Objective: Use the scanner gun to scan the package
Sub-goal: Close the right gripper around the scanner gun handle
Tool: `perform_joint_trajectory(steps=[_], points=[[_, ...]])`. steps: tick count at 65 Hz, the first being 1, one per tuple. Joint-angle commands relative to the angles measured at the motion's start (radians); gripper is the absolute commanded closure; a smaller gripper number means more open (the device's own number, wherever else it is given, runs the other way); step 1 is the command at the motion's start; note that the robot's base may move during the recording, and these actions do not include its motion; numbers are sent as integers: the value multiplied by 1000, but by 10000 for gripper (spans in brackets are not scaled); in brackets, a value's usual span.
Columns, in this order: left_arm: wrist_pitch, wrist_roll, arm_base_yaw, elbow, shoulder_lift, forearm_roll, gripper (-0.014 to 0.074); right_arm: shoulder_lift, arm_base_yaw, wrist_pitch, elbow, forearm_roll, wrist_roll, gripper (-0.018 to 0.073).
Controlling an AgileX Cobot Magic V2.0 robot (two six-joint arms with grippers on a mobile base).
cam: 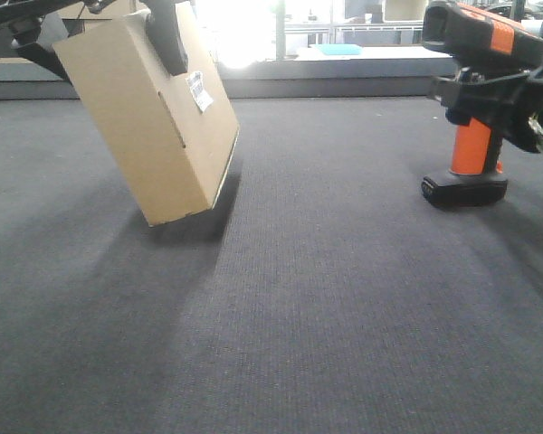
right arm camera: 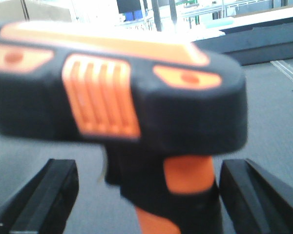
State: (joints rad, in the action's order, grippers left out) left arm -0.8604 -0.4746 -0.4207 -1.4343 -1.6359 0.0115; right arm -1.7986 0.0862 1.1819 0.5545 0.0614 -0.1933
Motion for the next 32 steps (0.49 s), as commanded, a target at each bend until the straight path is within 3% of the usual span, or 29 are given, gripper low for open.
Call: perform_joint_trajectory(steps=[1,32], points=[[25,3,-7,-3,8,1,466,1,4,4,26,-13,-11,74],[25,3,-7,-3,8,1,466,-26,4,-52,51,19,-45,74]])
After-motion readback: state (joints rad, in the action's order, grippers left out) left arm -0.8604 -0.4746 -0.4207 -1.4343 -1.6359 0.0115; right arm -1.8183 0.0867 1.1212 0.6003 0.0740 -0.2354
